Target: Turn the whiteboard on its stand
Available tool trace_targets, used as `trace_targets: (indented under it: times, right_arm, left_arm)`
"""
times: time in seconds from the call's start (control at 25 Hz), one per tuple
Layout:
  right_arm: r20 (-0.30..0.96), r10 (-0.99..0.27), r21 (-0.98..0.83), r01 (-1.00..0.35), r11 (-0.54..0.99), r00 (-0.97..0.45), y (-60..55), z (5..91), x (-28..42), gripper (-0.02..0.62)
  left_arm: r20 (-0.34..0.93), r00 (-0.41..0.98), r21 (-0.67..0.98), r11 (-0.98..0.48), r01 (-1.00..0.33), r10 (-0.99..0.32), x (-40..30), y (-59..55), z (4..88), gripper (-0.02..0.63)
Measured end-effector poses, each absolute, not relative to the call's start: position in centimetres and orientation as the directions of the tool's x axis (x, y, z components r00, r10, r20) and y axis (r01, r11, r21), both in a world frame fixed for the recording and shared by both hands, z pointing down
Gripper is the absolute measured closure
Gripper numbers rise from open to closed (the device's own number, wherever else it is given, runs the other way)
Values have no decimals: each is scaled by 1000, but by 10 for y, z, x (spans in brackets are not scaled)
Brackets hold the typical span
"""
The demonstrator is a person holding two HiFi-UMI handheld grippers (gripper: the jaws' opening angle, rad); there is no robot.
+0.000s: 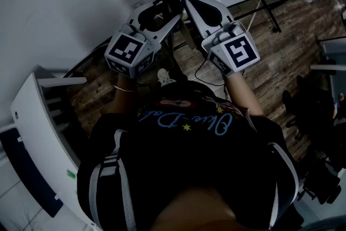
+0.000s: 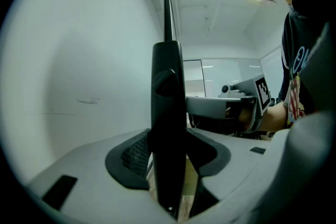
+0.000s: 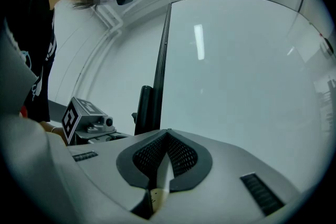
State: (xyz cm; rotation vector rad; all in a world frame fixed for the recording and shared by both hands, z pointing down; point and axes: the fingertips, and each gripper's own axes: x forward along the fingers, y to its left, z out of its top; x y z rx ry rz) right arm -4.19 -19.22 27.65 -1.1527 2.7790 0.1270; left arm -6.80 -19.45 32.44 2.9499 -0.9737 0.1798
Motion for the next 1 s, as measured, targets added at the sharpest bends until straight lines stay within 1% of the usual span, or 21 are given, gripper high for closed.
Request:
trace_targets:
  times: [1.0]
  right_arm:
    - [-153,-681,38,-693,720,-716,-173,275,-46,574]
  left_arm:
    - [111,795,-10,-800,-600,-597,-72,-176,324,394]
